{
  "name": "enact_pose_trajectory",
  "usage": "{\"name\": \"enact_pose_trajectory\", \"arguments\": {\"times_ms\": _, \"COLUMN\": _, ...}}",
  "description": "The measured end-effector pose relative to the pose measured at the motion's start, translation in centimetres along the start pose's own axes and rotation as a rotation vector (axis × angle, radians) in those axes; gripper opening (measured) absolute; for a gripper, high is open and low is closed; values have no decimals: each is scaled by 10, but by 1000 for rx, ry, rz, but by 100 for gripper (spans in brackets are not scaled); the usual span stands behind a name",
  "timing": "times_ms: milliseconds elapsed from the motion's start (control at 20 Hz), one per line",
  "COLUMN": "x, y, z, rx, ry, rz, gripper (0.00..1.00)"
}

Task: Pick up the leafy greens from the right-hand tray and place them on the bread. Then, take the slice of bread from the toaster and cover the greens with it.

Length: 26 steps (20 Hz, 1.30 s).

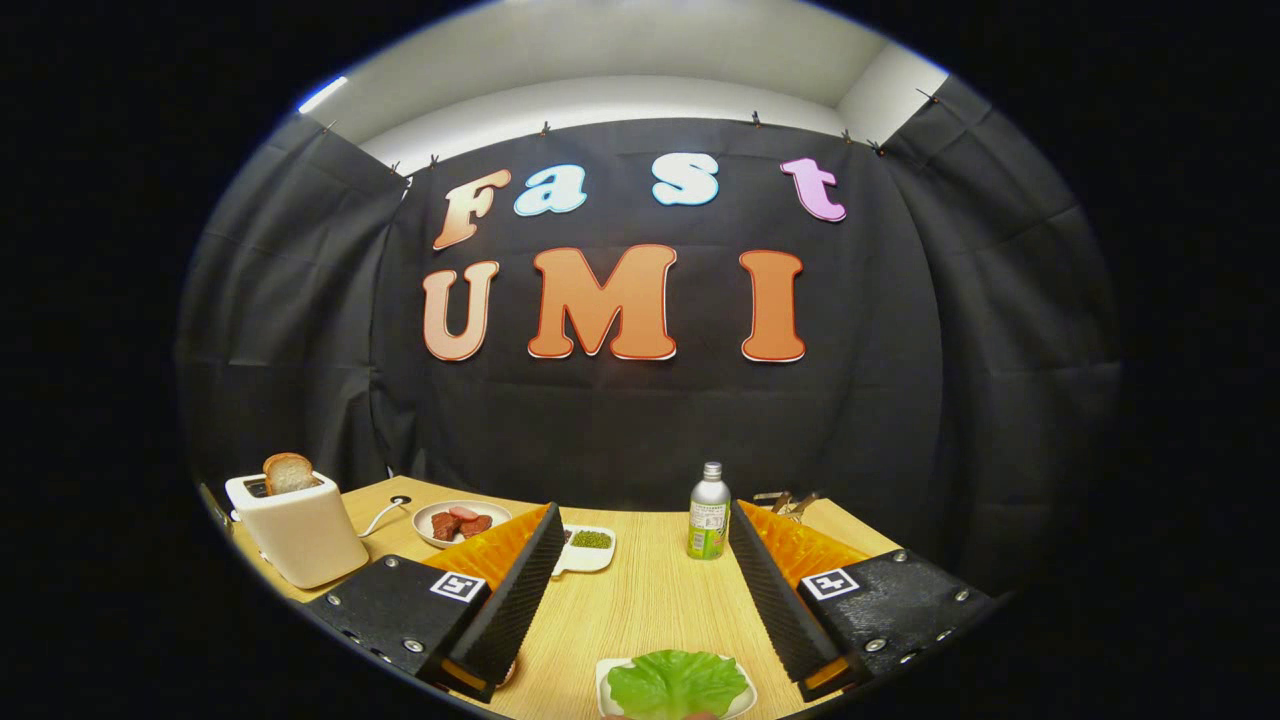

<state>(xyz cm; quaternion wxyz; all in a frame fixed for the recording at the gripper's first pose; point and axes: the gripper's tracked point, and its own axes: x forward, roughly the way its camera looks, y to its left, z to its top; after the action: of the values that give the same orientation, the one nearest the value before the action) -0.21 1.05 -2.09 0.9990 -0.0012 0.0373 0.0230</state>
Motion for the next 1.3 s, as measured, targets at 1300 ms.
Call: {"name": "enact_pose_trajectory", "arguments": {"times_ms": 1300, "x": -11, "y": 4, "z": -128, "rx": -18, "ry": 649, "rz": 152, "gripper": 99}}
